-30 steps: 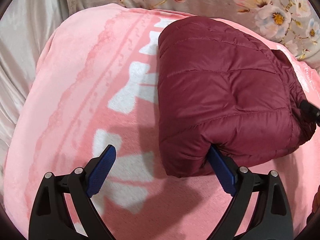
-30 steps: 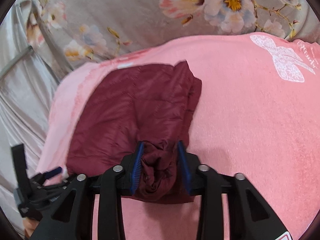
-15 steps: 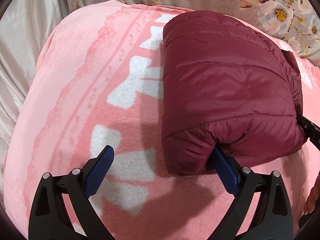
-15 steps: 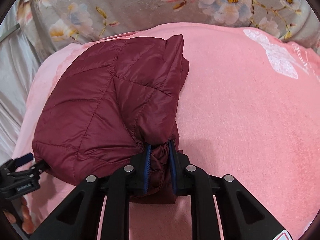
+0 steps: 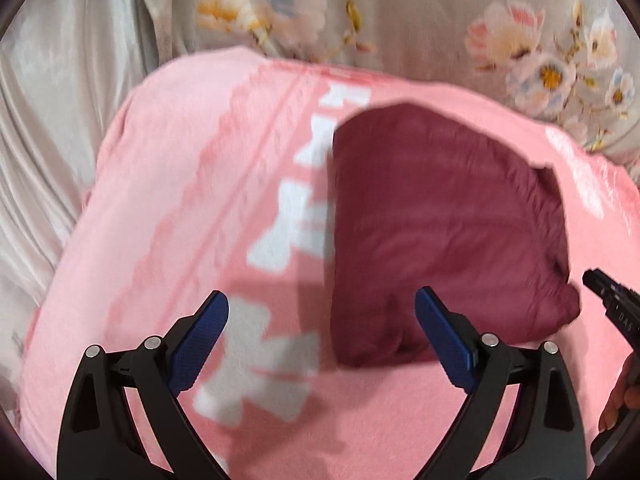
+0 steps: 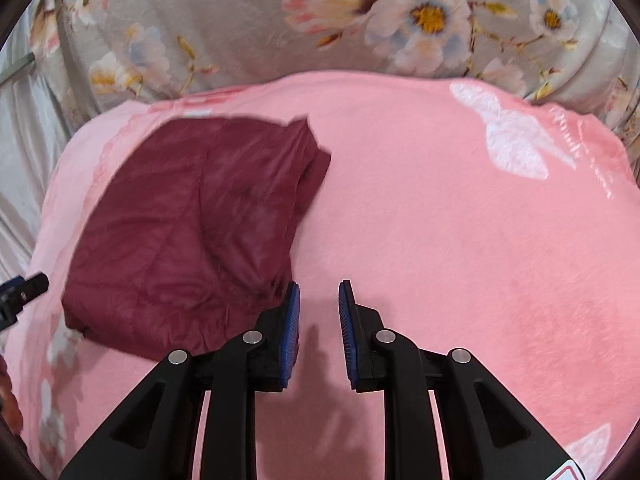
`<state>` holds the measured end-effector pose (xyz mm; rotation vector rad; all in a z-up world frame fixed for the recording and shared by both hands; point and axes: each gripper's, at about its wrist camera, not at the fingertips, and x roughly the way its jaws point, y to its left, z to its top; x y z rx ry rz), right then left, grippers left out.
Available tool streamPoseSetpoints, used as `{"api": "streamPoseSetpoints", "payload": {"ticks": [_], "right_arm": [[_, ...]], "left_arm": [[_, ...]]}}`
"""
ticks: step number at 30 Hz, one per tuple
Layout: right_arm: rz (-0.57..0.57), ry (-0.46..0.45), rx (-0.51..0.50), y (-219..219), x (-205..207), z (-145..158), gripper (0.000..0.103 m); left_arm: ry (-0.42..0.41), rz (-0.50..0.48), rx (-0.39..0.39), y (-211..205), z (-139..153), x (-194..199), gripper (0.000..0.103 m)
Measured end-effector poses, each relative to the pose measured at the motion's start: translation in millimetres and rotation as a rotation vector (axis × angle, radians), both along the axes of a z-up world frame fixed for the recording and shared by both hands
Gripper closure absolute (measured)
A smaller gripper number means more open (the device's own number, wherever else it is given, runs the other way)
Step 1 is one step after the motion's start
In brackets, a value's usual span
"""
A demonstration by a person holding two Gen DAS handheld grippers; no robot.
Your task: Fold large clothes
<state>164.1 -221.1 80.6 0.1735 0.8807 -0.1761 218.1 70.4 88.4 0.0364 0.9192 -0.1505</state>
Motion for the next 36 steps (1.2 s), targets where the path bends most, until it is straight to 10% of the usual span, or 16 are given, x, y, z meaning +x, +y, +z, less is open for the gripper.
{"api": "streamPoseSetpoints", "payload": {"ticks": [11,36], "right_arm": [[0.058,-0.104,-0.048,27,68,49,0.086],[0.019,0.044,-0.033,24,132,-50,0.086]], "left_arm": [[-0.082,0.047,0.063,-57,29,76,0.011],[0.034,0.071,0.082,-83,-55,124,0.008]]}}
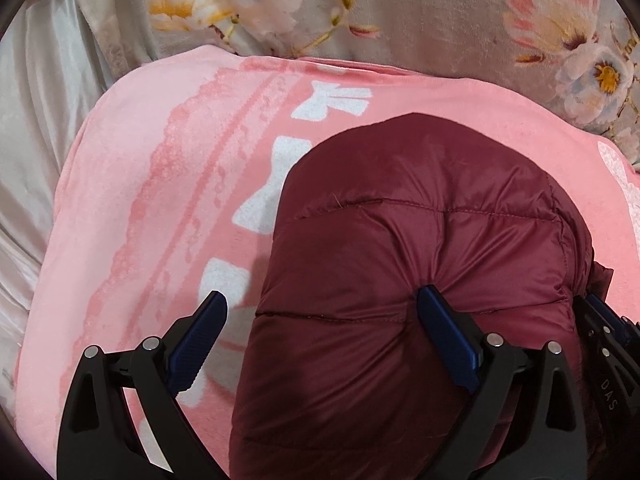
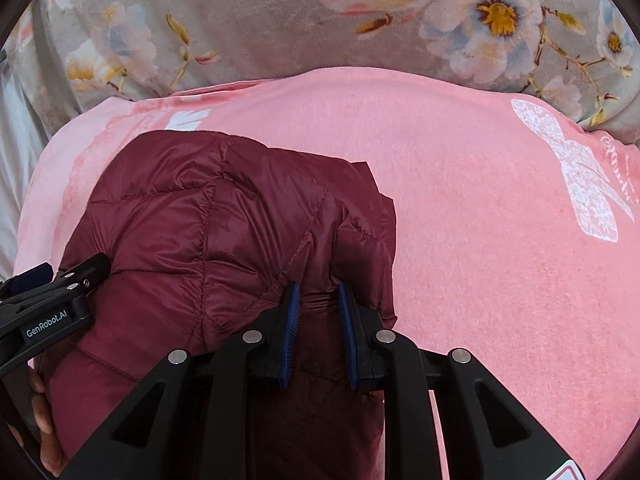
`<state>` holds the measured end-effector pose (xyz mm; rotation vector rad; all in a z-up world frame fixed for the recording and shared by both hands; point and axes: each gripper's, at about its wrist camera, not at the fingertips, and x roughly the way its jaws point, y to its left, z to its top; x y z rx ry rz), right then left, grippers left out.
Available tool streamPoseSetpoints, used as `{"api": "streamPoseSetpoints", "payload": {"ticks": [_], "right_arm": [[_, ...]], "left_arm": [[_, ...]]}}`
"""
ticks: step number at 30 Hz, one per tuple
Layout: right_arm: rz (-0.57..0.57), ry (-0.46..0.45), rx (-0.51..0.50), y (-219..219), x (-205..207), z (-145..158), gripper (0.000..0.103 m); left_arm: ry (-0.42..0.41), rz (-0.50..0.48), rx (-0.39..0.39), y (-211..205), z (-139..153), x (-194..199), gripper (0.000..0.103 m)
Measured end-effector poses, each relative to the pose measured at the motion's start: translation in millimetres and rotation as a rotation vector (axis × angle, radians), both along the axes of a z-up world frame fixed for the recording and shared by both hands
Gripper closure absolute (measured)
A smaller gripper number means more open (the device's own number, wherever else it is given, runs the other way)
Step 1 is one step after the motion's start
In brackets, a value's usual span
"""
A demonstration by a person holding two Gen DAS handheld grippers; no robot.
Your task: Fold large clothes
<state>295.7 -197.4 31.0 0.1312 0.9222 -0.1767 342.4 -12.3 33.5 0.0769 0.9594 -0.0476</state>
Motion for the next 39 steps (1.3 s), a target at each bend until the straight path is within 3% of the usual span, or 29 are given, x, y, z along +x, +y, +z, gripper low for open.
{"api": "streamPoseSetpoints", "payload": {"ticks": [10,15,18,20,23,29,32,39], "right_arm": [[0.018,-0.033,-0.011,-2,7,-11,0.085],[0.019,-0.044,0.014,-8,-6,7,0.079],[0.032,-0.129,-0.031,-4,-44,39,0.059],[0.036,-0.161,-0.074,1,-70,53,0.040],[0.041,-0.173,-0.070,7,-115,61,0.027],[0.037,-0.144,-0.065,29,-187,40,0.019],[0.045,-0.139,-0.086,40,-216,27,0.019],[0.031,-0.095,-0.086,49,-256,7,0.018]], "left_arm": [[-0.009,0.021,-0.026,-3,-19,7,0.005],[0.001,0.010,-0.088,6,-12,1,0.005],[-0.047,0.018,-0.086,20,7,-26,0.005],[-0.089,0.001,-0.082,30,24,-56,0.005],[-0.107,-0.017,-0.073,39,35,-96,0.005],[-0.110,-0.043,-0.022,43,24,-171,0.005],[-0.084,-0.052,-0.052,43,4,-206,0.005],[-0.071,-0.072,-0.056,35,-18,-247,0.005]]}}
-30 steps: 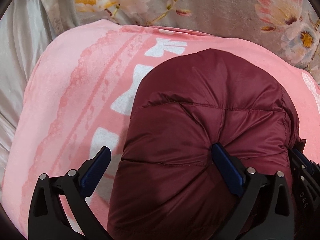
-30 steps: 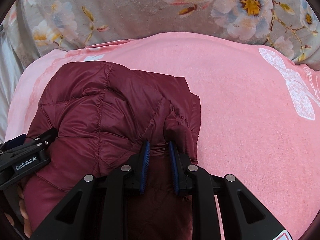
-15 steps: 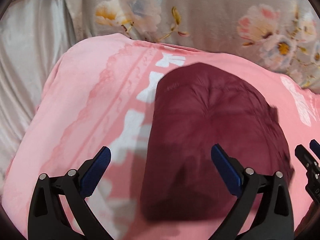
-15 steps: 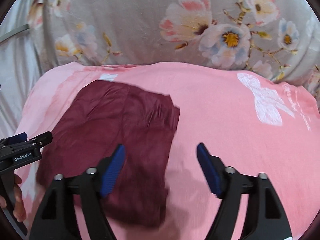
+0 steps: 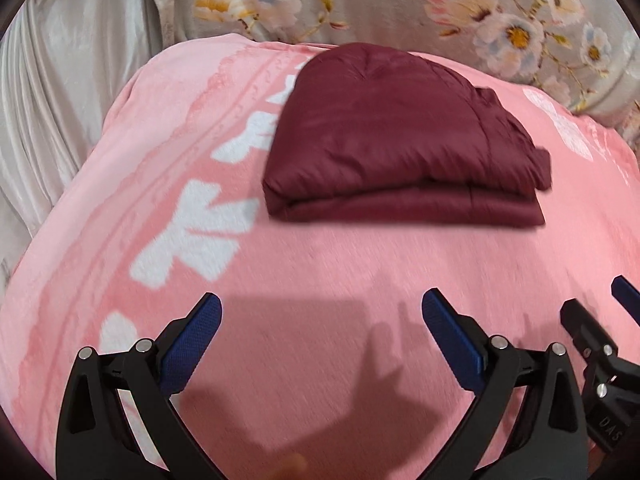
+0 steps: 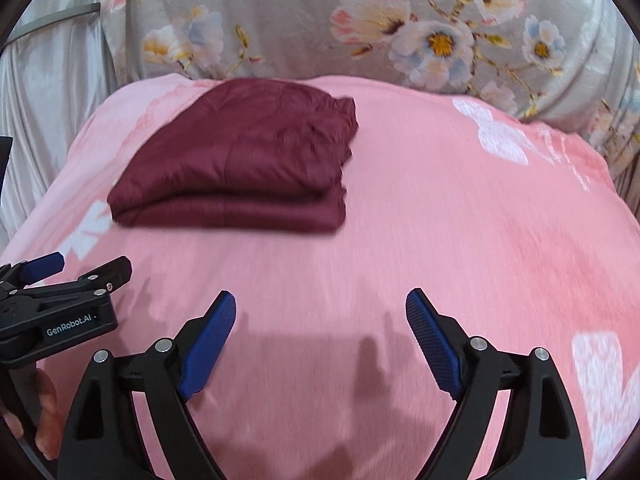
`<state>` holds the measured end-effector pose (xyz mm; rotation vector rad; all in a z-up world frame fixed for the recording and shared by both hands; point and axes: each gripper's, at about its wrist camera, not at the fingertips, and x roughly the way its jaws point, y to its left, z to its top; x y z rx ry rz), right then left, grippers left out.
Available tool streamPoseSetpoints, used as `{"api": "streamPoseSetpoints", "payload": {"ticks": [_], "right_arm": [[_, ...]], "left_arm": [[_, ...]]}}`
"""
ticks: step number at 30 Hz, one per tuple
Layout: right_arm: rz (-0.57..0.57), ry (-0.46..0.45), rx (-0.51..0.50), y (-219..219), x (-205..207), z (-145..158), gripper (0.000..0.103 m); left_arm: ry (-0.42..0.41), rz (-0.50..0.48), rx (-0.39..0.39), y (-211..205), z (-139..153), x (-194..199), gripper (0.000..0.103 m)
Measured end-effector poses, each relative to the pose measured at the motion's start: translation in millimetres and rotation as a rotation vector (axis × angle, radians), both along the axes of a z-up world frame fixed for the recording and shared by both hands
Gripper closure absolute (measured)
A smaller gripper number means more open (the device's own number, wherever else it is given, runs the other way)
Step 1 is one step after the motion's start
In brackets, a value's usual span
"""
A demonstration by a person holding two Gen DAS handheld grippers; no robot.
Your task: Fold large clothes
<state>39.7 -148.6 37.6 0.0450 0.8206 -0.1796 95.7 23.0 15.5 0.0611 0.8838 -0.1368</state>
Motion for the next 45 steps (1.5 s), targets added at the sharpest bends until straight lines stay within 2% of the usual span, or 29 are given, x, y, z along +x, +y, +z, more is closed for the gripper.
{"api": "streamPoseSetpoints", "payload": {"ticks": [4,11,26,45], "right_arm": [[-0.014,0.017,0.007,2,-7,-7,0.018],[-0.010,0.026,-0.016,7,-7,-11,0.017],[-0.008,0.014,-0.075,13,-9,-11,0.017],[0.001,-0.015,-0.082,13,-13,-6,0.017]], "left_arm": [[-0.014,0.004,-0.008,-1,-7,-11,0.005],[-0.066,0.009,0.039,-8,-6,-18,0.005],[-0.079,-0.004,0.070,-14,-7,-21,0.005],[-0.104,-0.020,0.092,-18,-4,-26,0.005]]}}
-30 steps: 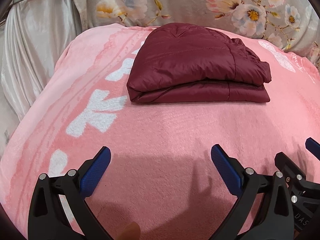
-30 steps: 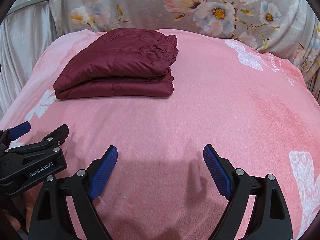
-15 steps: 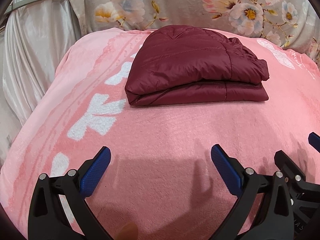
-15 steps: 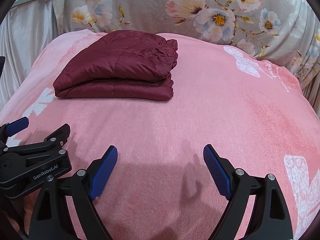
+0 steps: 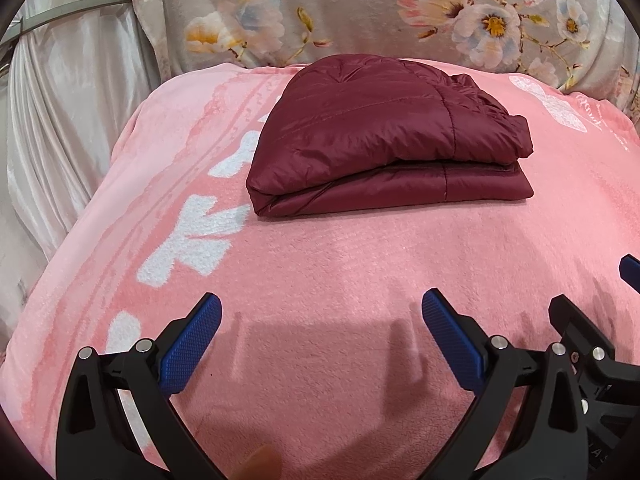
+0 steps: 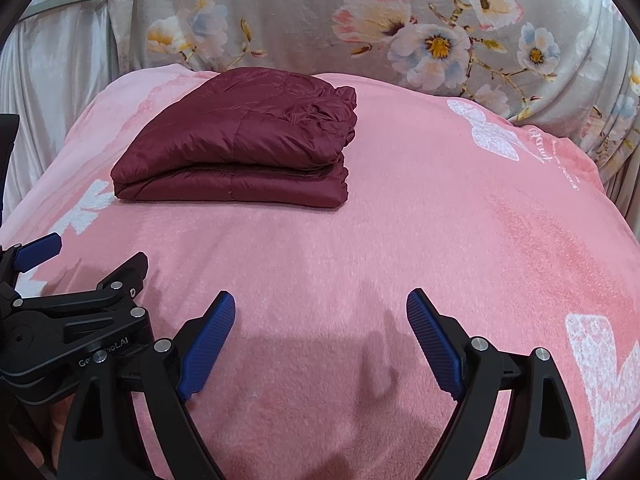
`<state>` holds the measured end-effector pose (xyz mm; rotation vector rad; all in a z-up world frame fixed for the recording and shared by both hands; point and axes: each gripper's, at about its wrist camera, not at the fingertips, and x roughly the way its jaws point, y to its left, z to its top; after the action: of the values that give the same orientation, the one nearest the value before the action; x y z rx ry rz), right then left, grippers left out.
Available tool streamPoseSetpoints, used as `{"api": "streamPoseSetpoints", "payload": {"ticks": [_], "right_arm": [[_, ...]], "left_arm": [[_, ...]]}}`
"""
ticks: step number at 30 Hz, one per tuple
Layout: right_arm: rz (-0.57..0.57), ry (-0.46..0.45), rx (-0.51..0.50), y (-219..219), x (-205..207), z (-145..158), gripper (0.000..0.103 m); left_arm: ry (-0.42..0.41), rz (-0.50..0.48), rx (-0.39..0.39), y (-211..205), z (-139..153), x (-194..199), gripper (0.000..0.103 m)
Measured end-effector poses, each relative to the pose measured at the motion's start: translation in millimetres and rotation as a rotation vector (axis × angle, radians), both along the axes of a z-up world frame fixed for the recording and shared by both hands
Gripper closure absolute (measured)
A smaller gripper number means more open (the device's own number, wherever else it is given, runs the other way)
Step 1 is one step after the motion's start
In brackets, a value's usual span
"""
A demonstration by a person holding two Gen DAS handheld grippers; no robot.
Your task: Fold large clothes
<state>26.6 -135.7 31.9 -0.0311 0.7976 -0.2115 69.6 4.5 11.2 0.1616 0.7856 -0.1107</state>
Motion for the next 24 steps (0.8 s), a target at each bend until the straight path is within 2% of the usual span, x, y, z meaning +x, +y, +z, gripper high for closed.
{"api": "streamPoseSetpoints", "payload": {"ticks": [24], "right_arm": [[0.002,-0.004,-0.006,1.1,0.1,0.3,0.017]], "left_arm": [[-0.013,0.008,0.009,-1.3,2.8,-2.1,0.009]]}}
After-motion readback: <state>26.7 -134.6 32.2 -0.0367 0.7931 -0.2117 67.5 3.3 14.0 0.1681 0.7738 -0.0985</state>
